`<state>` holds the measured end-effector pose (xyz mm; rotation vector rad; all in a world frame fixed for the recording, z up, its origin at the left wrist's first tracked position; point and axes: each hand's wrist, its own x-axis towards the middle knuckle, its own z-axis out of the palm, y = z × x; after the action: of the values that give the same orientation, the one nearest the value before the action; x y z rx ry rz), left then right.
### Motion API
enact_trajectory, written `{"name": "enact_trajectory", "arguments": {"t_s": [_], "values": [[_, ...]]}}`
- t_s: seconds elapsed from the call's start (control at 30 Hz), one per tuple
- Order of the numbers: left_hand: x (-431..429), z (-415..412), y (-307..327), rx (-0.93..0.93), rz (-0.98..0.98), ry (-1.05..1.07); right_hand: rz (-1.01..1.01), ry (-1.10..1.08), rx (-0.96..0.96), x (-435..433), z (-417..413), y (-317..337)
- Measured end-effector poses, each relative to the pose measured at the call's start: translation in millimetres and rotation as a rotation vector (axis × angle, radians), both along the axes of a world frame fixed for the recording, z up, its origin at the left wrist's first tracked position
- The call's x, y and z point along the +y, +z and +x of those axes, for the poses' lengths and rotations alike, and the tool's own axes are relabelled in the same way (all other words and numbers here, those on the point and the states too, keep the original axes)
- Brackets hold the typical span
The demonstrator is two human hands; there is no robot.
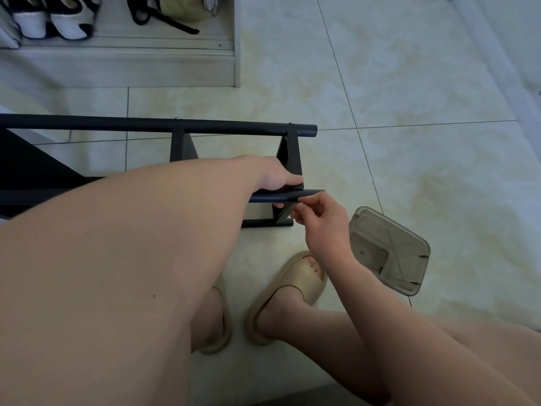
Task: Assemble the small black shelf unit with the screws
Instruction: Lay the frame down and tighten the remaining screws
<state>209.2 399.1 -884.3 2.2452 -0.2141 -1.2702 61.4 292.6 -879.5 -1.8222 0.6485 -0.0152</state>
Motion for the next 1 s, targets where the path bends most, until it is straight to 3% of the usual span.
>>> {"name": "enact_trajectory", "arguments": {"t_s": [0.4,0.6,1.0], "values": [[-0.6,-3.9,0.5,-0.024,-0.016,0.029,0.335,-0.247,-0.043,13.7,1.5,1.2],[-0.8,-5.5,-0.9,-0.017,0.006,0.022,0.131,-0.1,-0.006,7.3,3.3,-0.6],[0.6,-7.5,7.4,0.013,0.017,0.02,0.12,-0.089,0.084,-1.4,13.0,2.6]]}}
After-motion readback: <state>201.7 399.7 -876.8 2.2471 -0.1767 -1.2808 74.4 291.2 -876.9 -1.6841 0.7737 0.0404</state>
